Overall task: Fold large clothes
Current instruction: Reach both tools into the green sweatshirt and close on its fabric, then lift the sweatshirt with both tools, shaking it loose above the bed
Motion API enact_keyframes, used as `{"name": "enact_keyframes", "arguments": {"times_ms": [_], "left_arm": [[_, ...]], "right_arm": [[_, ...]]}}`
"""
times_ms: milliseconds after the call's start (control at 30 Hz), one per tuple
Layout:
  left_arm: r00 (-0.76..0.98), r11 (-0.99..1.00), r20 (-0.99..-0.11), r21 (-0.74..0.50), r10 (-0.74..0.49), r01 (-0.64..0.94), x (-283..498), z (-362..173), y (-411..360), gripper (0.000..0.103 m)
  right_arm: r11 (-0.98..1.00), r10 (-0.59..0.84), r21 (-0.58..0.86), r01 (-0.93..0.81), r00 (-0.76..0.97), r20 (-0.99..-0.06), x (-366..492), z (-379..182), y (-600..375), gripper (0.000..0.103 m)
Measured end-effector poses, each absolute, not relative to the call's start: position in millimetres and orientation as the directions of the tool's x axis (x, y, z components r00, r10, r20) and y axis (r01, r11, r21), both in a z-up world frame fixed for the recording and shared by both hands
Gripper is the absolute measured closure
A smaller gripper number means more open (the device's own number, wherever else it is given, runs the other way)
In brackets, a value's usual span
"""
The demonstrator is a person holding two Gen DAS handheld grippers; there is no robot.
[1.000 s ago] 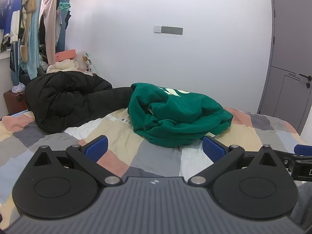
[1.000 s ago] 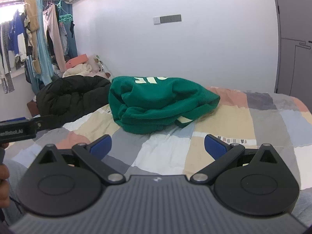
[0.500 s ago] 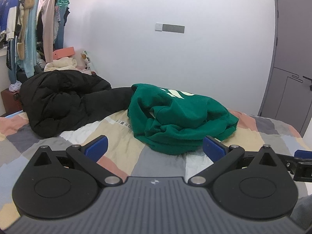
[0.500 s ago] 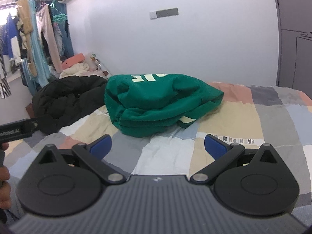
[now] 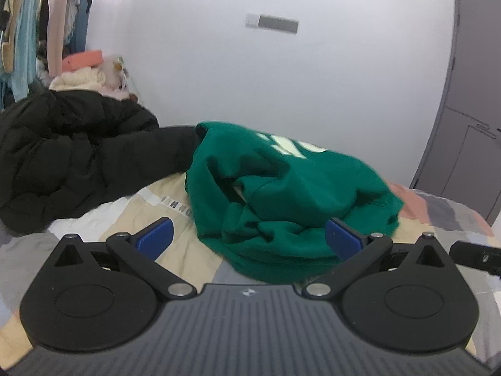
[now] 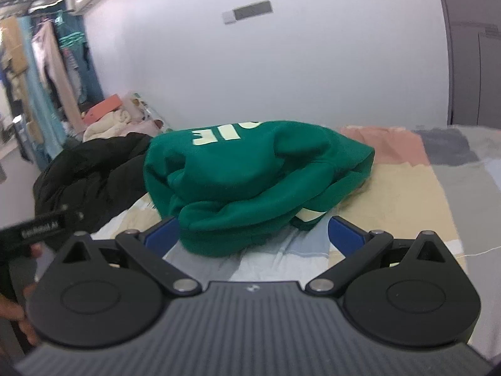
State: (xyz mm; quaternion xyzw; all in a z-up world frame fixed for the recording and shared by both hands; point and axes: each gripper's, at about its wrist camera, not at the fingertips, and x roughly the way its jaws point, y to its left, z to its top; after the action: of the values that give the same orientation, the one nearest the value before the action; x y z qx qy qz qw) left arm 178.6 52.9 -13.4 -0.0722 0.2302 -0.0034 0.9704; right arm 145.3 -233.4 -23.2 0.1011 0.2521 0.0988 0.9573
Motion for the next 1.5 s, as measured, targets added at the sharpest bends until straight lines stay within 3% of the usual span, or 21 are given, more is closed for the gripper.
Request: {"name": "enact_keyframes", "arguments": {"times_ms": [267,567,667,767,867,933,1067,1133,1367,1500], "left_arm": [[0.877,0.972,-0.471,-0.235,-0.097,-0.019,274.5,-41.2,70.0,0.0],[0.865,0.92,-0.407,-0.366,-0.295,0.141,346.7,-116.6,61.9,0.0],[0.845,0.887,-0.377,-0.407,-0.379,0.216,362.6,-133.0,52.9,0.001],[0.867,0.892,-0.345,-0.399,-0.361,0.213,374.4,-142.9,46.5,0.003],[0.884,0.897,-0.333,-0.402,-0.328,0.181,385.9,-147.3,47.9,0.024],[0.894,0.916,-0.329,-0.359,-0.305,0.18,387.1,-145.3,44.7,0.059],[0.902,0.918,-0.291,-0.329,-0.319,0.219,375.3,-133.1,40.8,0.084],[0.907,0.911,-0.256,-0.334,-0.334,0.241,361.0,-121.8,40.6,0.089],[0.891,0.826,-0.154,-0.468,-0.426,0.314,317.4,-99.9,57.6,0.092],[0.88,0.77,-0.093,-0.534,-0.465,0.35,293.4,-85.4,53.0,0.092]], "right_arm": [[0.924,0.315,0.35,-0.153,0.824,-0.471,241.9,-42.5,-223.5,0.0],[0.927,0.314,0.339,-0.16,0.826,-0.468,302.6,-113.4,-238.6,0.004],[0.908,0.336,0.393,-0.145,0.813,-0.475,313.8,-131.7,-252.7,0.016],[0.901,0.349,0.406,-0.151,0.809,-0.473,322.7,-144.5,-256.1,0.019],[0.918,0.321,0.368,-0.145,0.816,-0.48,325.8,-156.0,-253.8,0.019],[0.922,0.316,0.359,-0.146,0.819,-0.479,322.4,-157.6,-253.1,0.019],[0.924,0.306,0.357,-0.139,0.828,-0.469,310.1,-149.5,-252.4,0.019],[0.93,0.29,0.342,-0.133,0.838,-0.463,301.4,-144.2,-252.8,0.019],[0.966,0.2,0.231,-0.12,0.908,-0.368,263.5,-109.8,-247.3,0.019],[0.964,0.188,0.241,-0.11,0.926,-0.328,248.3,-94.5,-254.3,0.019]]}}
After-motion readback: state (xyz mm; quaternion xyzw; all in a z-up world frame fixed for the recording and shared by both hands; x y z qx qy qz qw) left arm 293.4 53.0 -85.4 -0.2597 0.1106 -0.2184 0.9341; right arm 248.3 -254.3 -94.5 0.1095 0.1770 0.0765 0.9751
